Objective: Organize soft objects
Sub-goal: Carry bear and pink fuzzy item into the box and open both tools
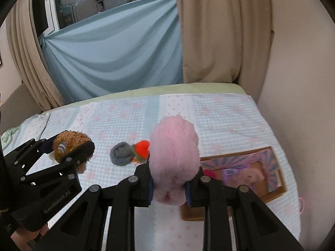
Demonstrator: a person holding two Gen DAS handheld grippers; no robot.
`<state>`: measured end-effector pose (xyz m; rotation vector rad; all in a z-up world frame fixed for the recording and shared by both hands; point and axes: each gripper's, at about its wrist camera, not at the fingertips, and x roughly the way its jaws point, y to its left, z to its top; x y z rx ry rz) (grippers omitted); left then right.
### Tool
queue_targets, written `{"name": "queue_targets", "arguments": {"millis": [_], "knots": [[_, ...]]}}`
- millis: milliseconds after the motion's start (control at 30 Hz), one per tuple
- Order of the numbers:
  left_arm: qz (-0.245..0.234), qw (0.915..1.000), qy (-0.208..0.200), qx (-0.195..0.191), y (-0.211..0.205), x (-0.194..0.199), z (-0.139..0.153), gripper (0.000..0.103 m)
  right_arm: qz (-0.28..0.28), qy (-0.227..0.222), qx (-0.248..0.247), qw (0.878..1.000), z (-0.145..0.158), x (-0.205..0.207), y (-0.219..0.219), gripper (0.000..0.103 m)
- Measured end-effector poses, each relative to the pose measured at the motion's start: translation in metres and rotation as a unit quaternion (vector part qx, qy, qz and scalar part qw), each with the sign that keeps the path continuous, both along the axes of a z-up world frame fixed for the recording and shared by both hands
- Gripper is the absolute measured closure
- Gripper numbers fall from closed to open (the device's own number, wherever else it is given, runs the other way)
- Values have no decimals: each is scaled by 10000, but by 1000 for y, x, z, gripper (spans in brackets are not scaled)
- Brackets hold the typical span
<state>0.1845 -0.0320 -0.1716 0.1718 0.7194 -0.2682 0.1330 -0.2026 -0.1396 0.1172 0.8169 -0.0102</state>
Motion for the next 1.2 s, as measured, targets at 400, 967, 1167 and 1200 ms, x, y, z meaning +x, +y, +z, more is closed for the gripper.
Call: {"name": "queue_targets", "arguments": {"millis": [400, 967, 1167, 1200], "knots": [[251, 9979, 242, -543, -124, -21, 39, 54, 25, 241, -69, 9997, 28, -21, -133, 82], [-456, 9861, 1539, -439, -240, 39, -57, 54, -774, 1623, 786, 9806, -80, 22, -237, 82], [-817, 9793, 1854, 17, -281, 61, -107, 54, -1094, 2200, 1320, 9603, -133, 34, -267, 82], [-936, 9781, 1849, 186, -289, 62, -116, 54, -1111, 2289, 1385, 9571, -140, 35, -271, 82]]}}
